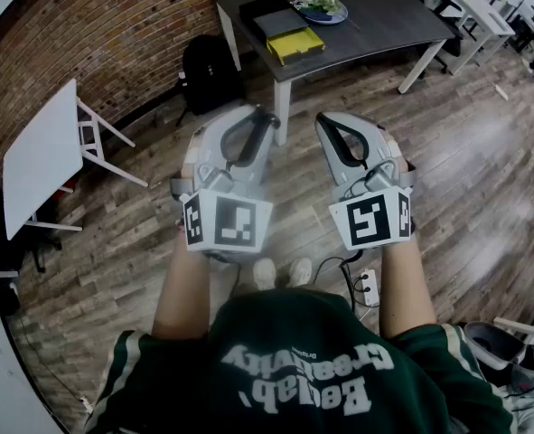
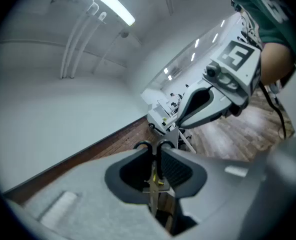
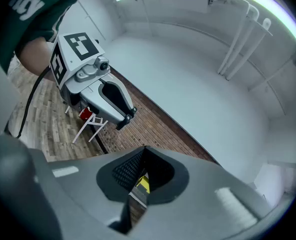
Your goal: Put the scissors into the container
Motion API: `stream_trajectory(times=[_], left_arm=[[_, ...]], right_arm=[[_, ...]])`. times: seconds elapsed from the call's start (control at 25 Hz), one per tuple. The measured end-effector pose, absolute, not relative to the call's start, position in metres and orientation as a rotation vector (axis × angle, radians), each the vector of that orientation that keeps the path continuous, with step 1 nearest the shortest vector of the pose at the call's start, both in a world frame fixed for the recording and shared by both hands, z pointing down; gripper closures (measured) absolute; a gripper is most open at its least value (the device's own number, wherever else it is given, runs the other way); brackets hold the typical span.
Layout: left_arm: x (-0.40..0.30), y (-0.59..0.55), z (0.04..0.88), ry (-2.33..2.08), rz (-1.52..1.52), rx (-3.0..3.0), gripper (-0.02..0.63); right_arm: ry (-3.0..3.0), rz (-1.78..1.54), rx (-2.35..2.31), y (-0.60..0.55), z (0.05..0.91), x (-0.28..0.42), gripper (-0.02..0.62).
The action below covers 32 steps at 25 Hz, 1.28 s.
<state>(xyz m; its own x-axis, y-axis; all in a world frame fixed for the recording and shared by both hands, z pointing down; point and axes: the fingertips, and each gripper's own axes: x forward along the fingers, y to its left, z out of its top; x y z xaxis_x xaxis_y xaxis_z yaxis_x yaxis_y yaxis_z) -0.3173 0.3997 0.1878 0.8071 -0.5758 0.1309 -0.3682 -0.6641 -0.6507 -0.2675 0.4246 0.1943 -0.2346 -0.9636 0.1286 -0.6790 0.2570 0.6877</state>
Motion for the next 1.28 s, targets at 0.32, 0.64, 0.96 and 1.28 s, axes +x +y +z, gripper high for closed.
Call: stream_trajectory(times=[0.32,0.64,0.96,1.28], left_arm=[[-0.316,0.397,0.189,0.692,-0.437,-2.364,0.531],[-0.321,0.392,0.190,0.683,-0.436,-2.369,0.531],[-0.323,0.387,0.190,0.666,-0.430,-2.374,0.531],[-0.310,0.388,0.186,0.652,-0.429,-2.372,0.531]], right_arm=[[-1.992,-0.682,1.476,0.422,0.198,-0.267,0.589],[-1.991,-0.673,1.472,0.418,0.200,-0.273,0.589],[-1.990,-0.664,1.488,0.412,0.201,-0.275,0.589],[-2.000,-0.653,1.498,0.414,0.197,-0.266,0.589]])
